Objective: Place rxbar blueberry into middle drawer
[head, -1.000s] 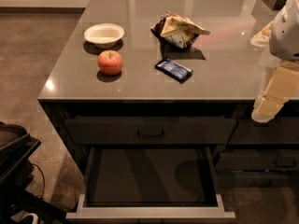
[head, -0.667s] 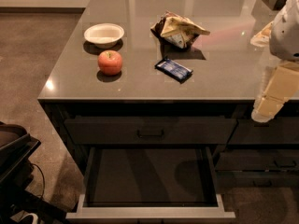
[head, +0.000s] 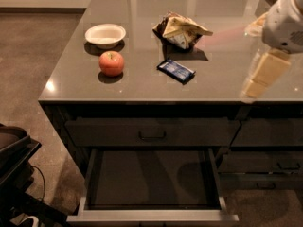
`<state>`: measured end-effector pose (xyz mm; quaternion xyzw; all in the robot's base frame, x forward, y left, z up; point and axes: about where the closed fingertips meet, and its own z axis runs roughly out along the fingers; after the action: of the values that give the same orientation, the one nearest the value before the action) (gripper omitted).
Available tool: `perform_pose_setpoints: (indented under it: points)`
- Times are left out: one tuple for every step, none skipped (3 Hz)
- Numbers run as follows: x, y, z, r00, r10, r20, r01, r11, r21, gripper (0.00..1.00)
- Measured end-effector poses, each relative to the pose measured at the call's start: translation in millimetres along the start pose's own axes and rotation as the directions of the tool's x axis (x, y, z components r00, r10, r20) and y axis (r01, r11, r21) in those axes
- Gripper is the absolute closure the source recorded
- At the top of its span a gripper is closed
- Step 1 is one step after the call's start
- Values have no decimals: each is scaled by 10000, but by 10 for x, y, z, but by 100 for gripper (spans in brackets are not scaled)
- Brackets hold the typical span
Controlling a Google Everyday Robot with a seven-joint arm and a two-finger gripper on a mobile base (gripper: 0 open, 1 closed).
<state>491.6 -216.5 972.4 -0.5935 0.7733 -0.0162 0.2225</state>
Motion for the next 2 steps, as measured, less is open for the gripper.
perform_pose_setpoints:
  points:
    - [-59, -369, 326, 9945, 496, 917, -499, 9988, 11, 0]
    - [-56, -371, 368, 9945, 501, 915, -499, 9987, -51, 0]
